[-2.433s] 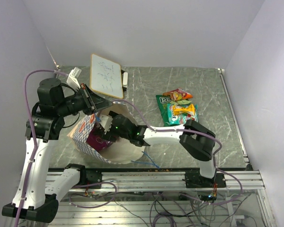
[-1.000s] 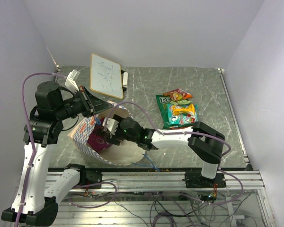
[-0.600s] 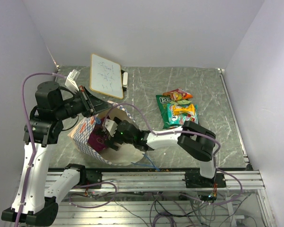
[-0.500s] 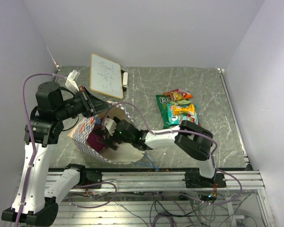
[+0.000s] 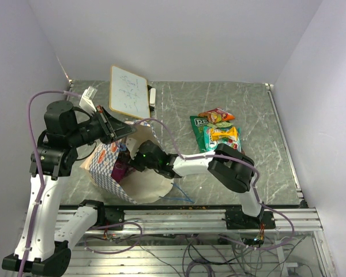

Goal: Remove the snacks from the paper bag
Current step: Take out the snack from the paper bag.

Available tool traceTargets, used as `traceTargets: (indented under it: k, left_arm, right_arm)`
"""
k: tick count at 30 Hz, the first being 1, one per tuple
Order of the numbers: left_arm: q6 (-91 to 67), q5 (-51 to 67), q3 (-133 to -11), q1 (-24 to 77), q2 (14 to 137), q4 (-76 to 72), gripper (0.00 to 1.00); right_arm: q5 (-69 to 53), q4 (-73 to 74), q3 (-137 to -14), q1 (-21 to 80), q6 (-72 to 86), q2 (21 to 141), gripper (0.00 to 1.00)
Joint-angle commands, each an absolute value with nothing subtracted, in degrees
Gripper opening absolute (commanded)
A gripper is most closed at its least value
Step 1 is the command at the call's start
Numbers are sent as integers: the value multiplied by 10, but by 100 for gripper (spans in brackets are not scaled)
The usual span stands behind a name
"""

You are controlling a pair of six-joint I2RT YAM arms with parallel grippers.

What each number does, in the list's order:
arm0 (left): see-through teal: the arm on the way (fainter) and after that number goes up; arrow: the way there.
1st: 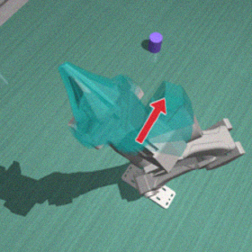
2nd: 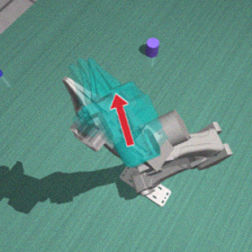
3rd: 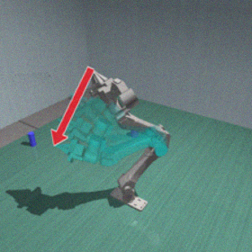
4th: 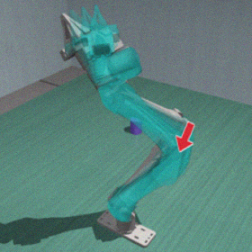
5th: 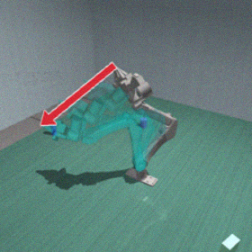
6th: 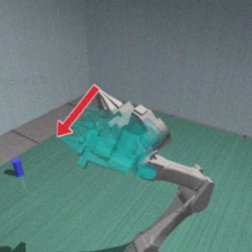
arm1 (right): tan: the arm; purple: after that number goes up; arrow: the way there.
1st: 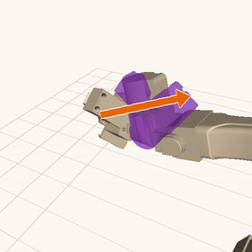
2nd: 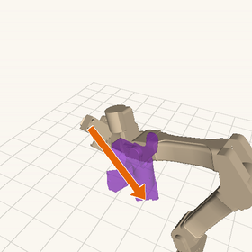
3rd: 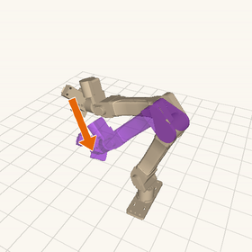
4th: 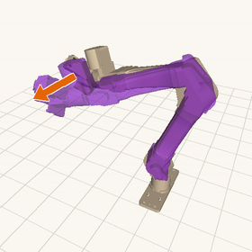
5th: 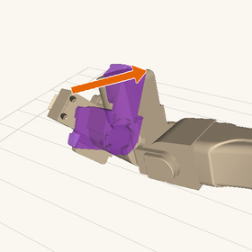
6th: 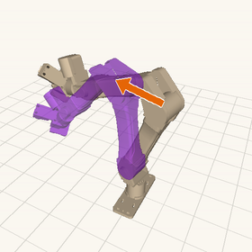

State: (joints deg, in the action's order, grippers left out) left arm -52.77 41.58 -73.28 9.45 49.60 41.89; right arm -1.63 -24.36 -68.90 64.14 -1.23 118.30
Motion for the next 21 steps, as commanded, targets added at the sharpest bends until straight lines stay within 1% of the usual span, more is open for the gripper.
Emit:
traceTargets:
  k: [1,5,11,21]
  left_arm:
    - [-533,431,-726,98,475,399,7]
    - [-530,422,-717,98,472,406,7]
    - [-516,402,-711,98,476,434,7]
    - [-506,387,-720,98,481,439,7]
  right_arm:
    - [-15,-219,-695,635,-42,1161,9]
    - [-15,-227,-692,637,-56,1116,0]
    - [-23,-302,-616,646,-64,1054,0]
    - [16,-225,-598,665,-125,984,0]
